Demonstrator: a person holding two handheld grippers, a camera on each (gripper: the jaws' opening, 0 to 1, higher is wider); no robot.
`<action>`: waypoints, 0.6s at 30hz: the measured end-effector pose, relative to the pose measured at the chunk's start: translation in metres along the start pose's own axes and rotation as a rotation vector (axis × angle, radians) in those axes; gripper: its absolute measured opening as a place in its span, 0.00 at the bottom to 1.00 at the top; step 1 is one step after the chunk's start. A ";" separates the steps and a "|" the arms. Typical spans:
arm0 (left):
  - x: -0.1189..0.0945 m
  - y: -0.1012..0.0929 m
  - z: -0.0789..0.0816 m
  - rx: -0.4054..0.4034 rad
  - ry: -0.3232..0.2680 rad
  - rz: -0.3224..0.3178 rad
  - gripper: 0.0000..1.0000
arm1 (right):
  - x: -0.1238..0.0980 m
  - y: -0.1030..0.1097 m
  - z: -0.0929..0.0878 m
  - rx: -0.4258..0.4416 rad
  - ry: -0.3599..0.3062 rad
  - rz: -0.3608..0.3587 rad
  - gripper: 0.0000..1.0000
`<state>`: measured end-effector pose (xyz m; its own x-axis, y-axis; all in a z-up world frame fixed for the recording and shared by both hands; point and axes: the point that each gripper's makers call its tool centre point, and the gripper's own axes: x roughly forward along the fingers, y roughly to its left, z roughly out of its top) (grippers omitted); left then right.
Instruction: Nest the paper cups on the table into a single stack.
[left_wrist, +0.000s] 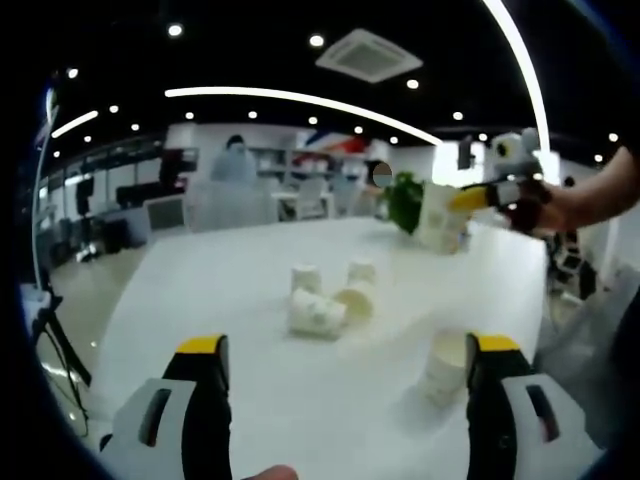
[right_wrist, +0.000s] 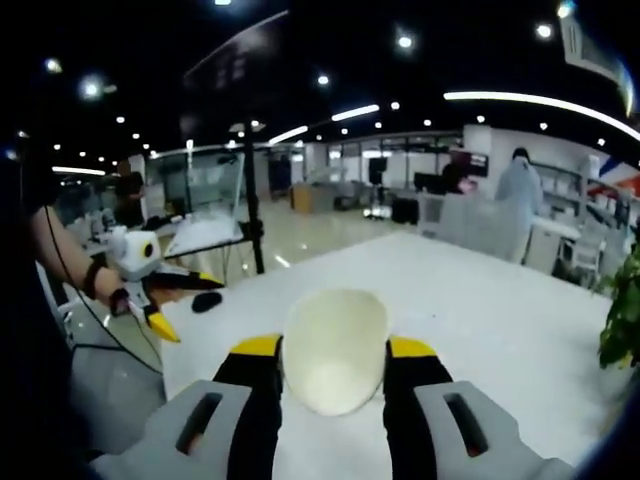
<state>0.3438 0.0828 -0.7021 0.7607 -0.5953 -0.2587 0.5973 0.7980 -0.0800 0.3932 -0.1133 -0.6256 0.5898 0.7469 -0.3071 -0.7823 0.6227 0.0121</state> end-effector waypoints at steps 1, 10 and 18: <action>0.000 0.000 0.000 0.001 0.000 0.000 0.97 | 0.000 0.001 0.000 0.001 -0.001 0.003 0.36; 0.000 0.001 -0.001 0.000 0.001 -0.001 0.97 | 0.000 0.021 0.007 0.017 -0.010 0.056 0.35; -0.001 0.001 -0.002 0.001 0.000 0.001 0.97 | -0.002 0.038 0.005 0.017 -0.002 0.095 0.34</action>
<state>0.3438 0.0844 -0.7037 0.7611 -0.5946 -0.2592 0.5968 0.7985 -0.0792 0.3635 -0.0904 -0.6193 0.5132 0.8034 -0.3020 -0.8314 0.5527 0.0571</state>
